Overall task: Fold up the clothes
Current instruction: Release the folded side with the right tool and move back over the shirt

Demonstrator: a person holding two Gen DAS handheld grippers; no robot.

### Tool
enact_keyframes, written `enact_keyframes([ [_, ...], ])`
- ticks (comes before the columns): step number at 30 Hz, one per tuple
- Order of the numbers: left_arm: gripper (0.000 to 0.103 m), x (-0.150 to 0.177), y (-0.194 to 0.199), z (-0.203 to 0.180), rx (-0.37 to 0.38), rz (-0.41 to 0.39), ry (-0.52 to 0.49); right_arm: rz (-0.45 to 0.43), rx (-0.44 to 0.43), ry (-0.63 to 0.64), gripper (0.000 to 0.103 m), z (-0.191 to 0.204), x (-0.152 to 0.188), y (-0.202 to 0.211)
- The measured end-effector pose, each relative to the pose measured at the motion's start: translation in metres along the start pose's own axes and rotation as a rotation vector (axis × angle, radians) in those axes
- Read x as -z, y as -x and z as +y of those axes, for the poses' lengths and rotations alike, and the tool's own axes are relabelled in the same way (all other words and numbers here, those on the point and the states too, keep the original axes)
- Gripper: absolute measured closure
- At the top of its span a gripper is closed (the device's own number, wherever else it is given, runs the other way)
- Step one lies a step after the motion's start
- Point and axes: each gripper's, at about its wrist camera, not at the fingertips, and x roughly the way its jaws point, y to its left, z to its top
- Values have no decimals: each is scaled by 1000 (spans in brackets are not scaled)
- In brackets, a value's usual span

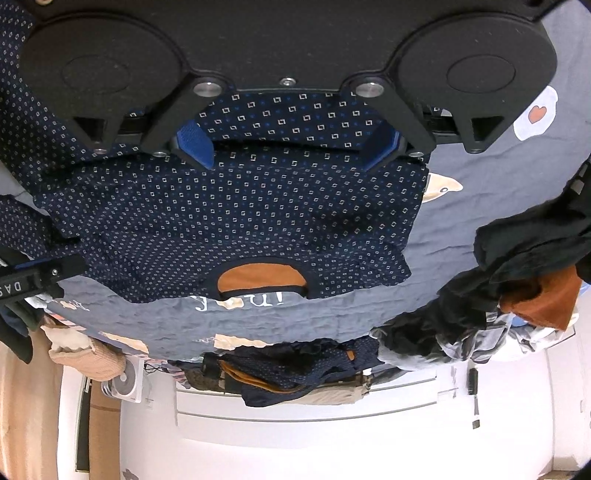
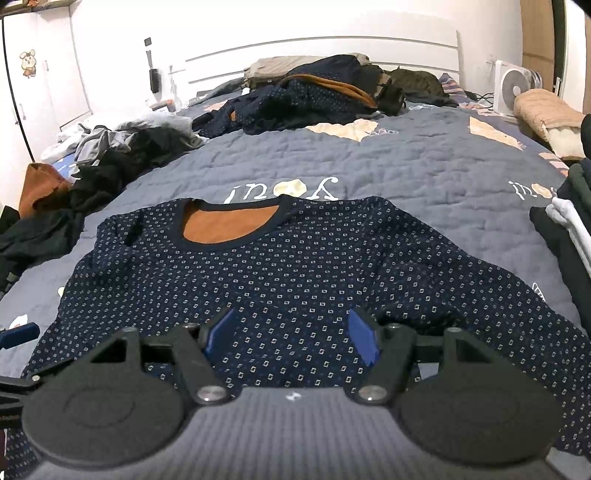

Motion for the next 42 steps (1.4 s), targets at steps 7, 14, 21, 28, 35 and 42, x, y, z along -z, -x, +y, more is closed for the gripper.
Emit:
enact_keyframes([
  [7,17,-3,2,6,-15,-4,0,0,-17,-2,36,2,0,0],
  [14,17,-14,1,19,-41,-14,3,1,-29,-14,35,0,-3,-1],
  [21,17,-44,-13,39,-70,-16,-44,-8,-44,-51,35,-8,-6,-1],
  [28,19,-73,-32,35,18,9,7,-29,-41,-93,35,-29,-16,7],
  [35,23,-83,-54,-36,196,27,-55,-69,-9,-199,35,-77,-26,27],
  [42,31,-85,-89,-120,354,66,-199,-88,15,-268,34,-109,-26,36],
])
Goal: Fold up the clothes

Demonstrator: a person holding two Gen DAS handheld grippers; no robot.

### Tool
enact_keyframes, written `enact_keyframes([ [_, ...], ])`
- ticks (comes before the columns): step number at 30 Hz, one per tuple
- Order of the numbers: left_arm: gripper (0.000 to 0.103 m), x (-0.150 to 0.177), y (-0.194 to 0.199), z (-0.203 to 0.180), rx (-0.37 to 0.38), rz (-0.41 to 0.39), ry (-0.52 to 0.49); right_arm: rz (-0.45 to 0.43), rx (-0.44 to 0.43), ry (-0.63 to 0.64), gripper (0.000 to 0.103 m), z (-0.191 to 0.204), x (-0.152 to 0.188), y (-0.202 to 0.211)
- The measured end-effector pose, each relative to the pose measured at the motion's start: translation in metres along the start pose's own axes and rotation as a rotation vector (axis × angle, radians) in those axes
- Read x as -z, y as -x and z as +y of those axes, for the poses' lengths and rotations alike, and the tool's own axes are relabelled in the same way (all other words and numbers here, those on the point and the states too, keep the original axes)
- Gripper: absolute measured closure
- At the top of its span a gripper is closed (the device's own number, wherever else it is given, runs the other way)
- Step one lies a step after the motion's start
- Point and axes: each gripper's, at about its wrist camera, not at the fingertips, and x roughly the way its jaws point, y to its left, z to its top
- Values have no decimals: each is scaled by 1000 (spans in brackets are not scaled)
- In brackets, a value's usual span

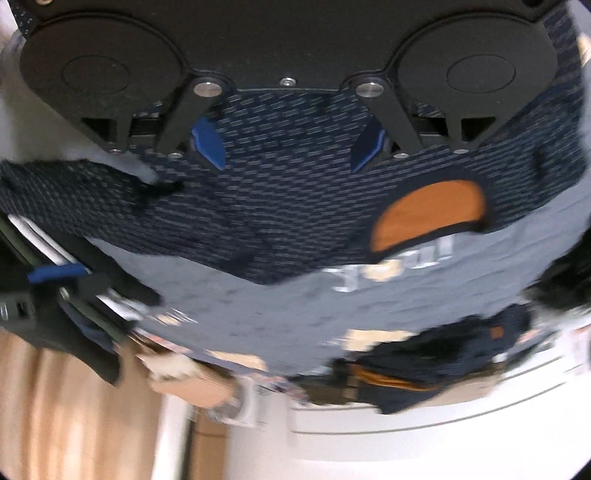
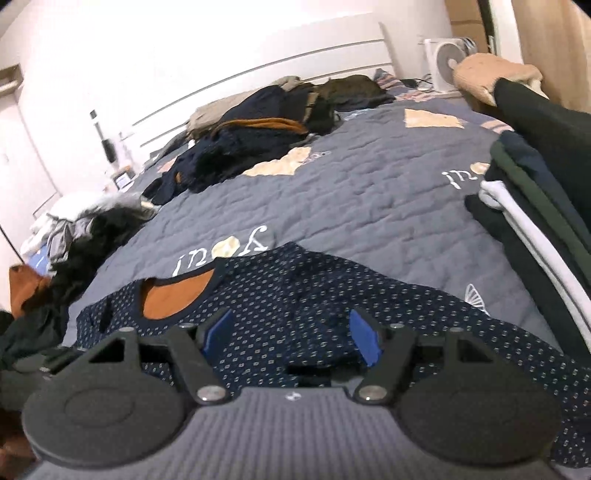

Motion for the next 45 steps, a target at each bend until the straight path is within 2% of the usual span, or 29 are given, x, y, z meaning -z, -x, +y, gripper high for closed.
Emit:
enact_keyframes([
  [7,30,-7,-57,-33,134,76,-126,5,-3,-15,34,-12,-2,-1],
  [15,32,-1,-100,-45,228,177,-201,15,-16,-41,33,-22,-2,-4],
  [17,77,3,-105,-46,258,205,-210,19,-18,-39,33,-22,-2,-5],
  [20,95,8,-101,-43,269,176,-199,23,-18,-38,33,-22,-1,-6],
  [23,97,9,-90,-30,287,118,-129,24,-19,-46,33,-24,-1,-5],
  [27,97,-1,-74,-14,259,23,-67,15,-22,-60,33,-24,-2,-3],
  [33,98,-39,-66,-6,225,-100,4,15,-17,-63,33,-24,-2,-4],
  [38,97,-62,-94,-12,167,-92,-13,21,-14,-60,33,-24,-1,-7],
  [43,95,-60,-141,-16,55,40,-37,31,-5,-56,33,-25,-1,-12],
  [45,85,-55,-136,-12,39,40,-34,40,-2,-54,33,-25,1,-16],
])
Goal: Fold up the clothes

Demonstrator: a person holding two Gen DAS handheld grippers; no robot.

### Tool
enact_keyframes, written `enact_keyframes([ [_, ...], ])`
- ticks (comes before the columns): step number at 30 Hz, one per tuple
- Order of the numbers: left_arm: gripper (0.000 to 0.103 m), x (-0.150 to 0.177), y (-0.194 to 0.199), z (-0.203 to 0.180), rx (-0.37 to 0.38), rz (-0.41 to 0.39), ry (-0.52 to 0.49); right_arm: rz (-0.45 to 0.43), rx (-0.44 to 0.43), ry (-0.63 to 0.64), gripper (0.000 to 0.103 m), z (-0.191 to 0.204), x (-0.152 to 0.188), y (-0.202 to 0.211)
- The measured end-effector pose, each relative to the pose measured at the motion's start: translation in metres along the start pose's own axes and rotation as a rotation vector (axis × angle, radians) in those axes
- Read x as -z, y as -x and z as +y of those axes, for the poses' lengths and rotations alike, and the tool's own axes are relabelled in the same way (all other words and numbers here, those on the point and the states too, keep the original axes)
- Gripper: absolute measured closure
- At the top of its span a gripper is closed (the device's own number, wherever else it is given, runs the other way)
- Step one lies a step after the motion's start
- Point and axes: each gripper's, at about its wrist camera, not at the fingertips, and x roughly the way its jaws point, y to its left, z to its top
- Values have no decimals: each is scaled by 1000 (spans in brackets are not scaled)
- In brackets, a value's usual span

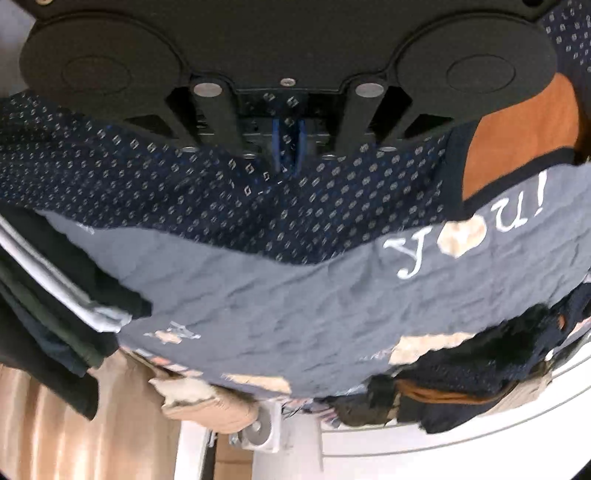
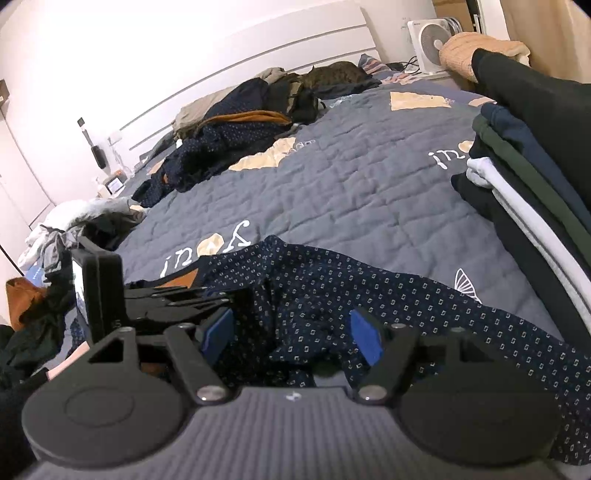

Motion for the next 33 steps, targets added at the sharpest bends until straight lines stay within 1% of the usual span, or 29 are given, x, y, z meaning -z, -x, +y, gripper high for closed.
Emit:
enact_keyframes([
  [1,73,3,3,2,-8,0,2,7,0,-1,33,0,1,-3],
  [2,58,5,11,5,-10,-19,7,13,-1,-3,33,0,2,-5],
  [3,53,7,21,9,-11,-39,11,18,-1,-2,33,1,3,-7],
  [5,52,11,43,19,-10,-64,7,30,-3,1,33,3,5,-11],
  [7,52,18,69,34,-40,-77,-12,41,-5,9,33,6,8,-13],
  [8,52,21,80,43,-64,-80,-11,45,-4,14,33,7,9,-14],
  [12,52,36,119,97,-180,-71,53,47,-5,24,33,14,11,-16],
  [15,52,51,138,139,-288,-37,96,47,-13,30,33,18,12,-16],
  [18,52,62,146,172,-379,13,135,54,-14,44,33,24,14,-19],
  [20,52,70,150,191,-435,30,169,60,-13,55,33,27,15,-21],
  [21,51,74,151,200,-461,35,188,63,-13,58,33,28,16,-22],
  [22,49,76,152,209,-482,43,213,65,-13,61,33,29,17,-23],
  [24,47,80,155,221,-509,49,249,69,-14,66,33,32,18,-24],
  [26,47,84,152,231,-510,76,285,73,-15,70,33,33,19,-25],
  [28,47,86,147,238,-492,98,316,76,-15,74,33,35,19,-26],
  [29,54,87,146,241,-473,97,336,77,-14,75,33,35,19,-27],
  [30,65,88,144,243,-453,94,356,78,-14,76,33,35,20,-27],
  [31,86,89,143,245,-419,92,377,80,-15,77,33,36,20,-28],
  [33,91,88,144,248,-419,62,381,83,-13,79,33,36,21,-28],
])
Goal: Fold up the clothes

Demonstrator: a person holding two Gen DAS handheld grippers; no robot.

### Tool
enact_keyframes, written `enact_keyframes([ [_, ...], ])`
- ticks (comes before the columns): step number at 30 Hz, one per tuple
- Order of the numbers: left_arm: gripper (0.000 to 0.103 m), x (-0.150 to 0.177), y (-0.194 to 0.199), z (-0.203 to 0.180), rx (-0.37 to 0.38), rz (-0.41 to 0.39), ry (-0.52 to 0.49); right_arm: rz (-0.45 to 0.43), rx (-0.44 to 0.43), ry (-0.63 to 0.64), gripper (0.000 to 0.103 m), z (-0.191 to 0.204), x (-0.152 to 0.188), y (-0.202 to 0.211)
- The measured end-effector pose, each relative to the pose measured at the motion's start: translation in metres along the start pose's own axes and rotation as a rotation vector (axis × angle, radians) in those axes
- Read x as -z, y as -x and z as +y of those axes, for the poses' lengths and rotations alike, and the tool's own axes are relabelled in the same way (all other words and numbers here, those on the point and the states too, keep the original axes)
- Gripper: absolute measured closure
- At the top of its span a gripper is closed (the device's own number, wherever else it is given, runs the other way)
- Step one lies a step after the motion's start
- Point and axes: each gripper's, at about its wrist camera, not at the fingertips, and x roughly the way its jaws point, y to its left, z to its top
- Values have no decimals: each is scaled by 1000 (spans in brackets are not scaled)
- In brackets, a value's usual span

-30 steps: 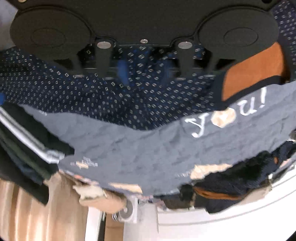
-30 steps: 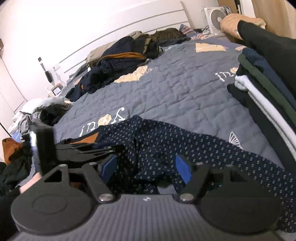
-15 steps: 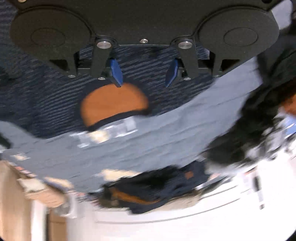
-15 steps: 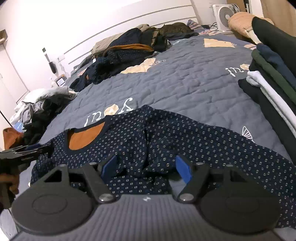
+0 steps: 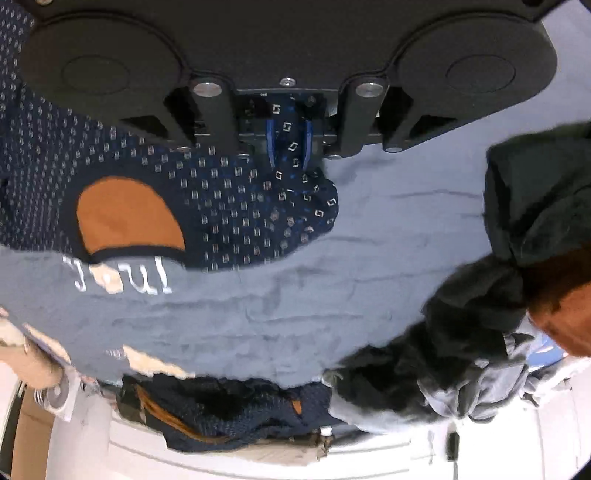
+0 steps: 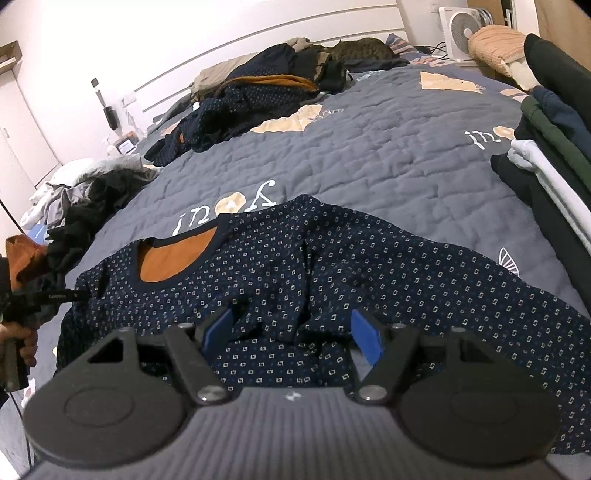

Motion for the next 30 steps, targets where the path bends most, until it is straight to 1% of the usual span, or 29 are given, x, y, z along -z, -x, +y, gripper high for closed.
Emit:
enact_keyframes([
  [3,93,-7,10,3,-85,-128,21,3,2,3,33,1,0,-1],
  [4,93,-10,13,6,-123,-151,43,3,3,3,33,1,0,-2],
  [5,94,-13,13,8,-165,-155,56,4,3,3,33,1,0,-2],
  [7,93,-16,5,12,-193,-99,31,6,3,3,33,1,1,-3],
  [9,91,-13,1,14,-186,-59,25,6,4,10,33,2,1,-3],
  [10,87,-12,4,16,-193,-59,29,7,5,12,33,3,1,-3],
  [12,76,-10,10,19,-208,-63,38,6,5,13,33,4,1,-3],
  [13,65,-9,15,21,-212,-75,51,6,4,14,33,5,1,-4],
  [14,57,-8,20,24,-216,-87,65,6,3,17,33,5,1,-4],
  [16,55,-4,34,31,-209,-100,92,3,5,24,33,7,1,-3],
  [18,55,-2,46,34,-190,-111,102,2,7,24,33,8,1,-4],
  [21,54,12,70,28,-138,-124,84,1,8,18,33,9,1,-4],
  [22,51,19,77,25,-120,-127,73,-1,7,17,33,9,1,-4],
  [28,49,63,115,-20,-57,-146,-56,-25,4,-16,33,6,0,-3],
  [29,43,71,122,-27,-47,-156,-65,-26,7,-25,33,5,-1,-4],
  [30,40,77,129,-34,-26,-161,-60,-27,12,-35,33,3,-1,-4],
])
